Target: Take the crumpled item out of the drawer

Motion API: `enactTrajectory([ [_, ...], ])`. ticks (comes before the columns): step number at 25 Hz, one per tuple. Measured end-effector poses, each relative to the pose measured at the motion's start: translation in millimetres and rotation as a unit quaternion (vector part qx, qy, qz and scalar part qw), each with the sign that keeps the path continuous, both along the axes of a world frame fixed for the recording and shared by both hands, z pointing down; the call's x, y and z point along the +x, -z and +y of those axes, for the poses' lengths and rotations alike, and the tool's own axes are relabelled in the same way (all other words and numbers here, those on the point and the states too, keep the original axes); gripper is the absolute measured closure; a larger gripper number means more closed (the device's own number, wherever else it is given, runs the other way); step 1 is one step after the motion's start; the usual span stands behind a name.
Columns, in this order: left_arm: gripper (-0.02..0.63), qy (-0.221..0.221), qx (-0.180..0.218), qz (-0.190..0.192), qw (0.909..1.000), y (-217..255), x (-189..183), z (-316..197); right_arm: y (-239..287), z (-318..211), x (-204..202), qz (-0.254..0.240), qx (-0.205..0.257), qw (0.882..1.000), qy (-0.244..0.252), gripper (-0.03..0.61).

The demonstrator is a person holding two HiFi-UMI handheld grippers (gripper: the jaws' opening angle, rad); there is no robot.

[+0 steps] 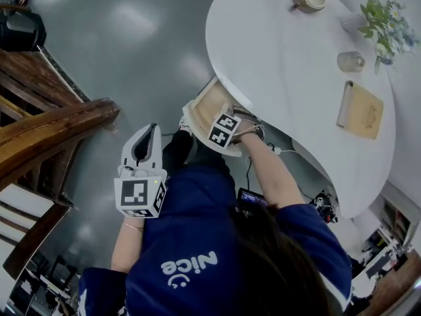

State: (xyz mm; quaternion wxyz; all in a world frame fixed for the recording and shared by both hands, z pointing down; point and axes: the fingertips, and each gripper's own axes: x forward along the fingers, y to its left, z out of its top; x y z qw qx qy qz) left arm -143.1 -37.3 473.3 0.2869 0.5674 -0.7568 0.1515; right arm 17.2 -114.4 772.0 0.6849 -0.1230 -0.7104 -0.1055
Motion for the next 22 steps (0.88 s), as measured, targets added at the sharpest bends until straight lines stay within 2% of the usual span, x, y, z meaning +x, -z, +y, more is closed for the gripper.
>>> enactTrajectory([
  [10,0.609,-0.001,0.025,0.009,0.9996,6.9,-7.1,-10.8,40.6,8.1,-20.4,-0.039,0.013,0.999,-0.005,0.379],
  [22,0.609,-0.014,0.031,0.021,0.9992,3.7,-6.5,-17.0,87.0,15.1,-24.4,-0.073,0.005,0.996,-0.054,0.385],
])
